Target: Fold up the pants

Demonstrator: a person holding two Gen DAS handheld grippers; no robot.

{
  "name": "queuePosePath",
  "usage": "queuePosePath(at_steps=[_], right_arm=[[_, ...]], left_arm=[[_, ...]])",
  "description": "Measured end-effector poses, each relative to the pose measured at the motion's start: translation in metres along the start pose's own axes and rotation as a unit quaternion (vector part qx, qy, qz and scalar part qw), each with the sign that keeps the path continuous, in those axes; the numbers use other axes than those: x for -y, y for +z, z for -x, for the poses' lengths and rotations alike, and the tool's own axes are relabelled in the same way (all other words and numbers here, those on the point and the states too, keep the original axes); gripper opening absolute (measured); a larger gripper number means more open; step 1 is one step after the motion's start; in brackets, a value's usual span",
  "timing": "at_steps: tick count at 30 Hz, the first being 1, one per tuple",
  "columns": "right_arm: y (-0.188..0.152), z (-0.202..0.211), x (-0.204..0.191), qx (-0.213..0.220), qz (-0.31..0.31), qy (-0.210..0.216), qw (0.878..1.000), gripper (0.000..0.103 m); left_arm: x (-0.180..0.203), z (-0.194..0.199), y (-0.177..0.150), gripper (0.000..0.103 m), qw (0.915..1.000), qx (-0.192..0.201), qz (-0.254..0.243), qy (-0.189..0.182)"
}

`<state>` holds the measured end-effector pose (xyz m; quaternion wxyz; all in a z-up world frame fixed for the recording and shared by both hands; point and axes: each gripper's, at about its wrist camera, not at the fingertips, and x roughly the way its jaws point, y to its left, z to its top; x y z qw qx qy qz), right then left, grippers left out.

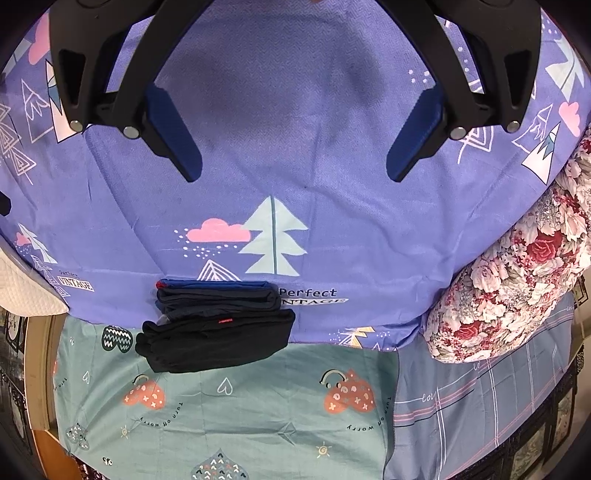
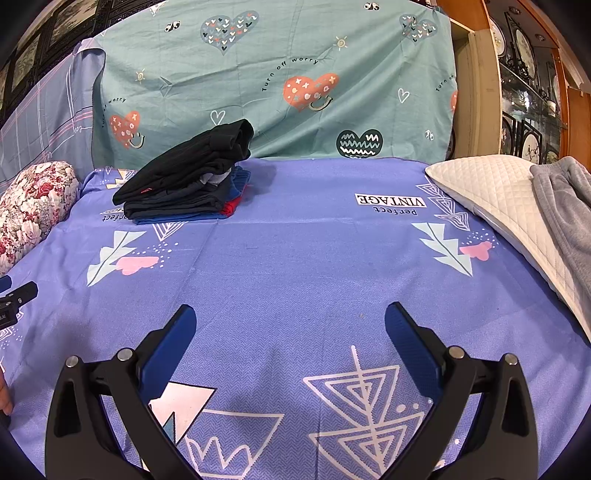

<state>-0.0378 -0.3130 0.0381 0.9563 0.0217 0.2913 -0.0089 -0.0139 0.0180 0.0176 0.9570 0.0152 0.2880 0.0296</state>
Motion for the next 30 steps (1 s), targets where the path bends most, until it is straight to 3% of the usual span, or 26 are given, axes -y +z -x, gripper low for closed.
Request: queuePosePath(at_steps=[6, 19, 30], right_arm=[[0.000, 0.000, 0.000, 0.001, 0.000, 0.000, 1.000, 0.102], [-0.001, 0.000, 0.001, -0.001, -0.001, -0.001, 1.000, 0.102], [-0.001, 0.000, 0.001, -0.002, -0.001, -0.001, 1.000, 0.102]], left_arm=[[-0.004, -0.004, 0.000, 0.101, 0.9998, -0.013, 0.012, -0.005], [-0.007, 0.000, 0.002, 0.101, 0.9999, 0.002, 0.017, 0.002], [-0.013, -0.009, 0.000, 0.101, 0.9992, -0.022, 0.033, -0.010]])
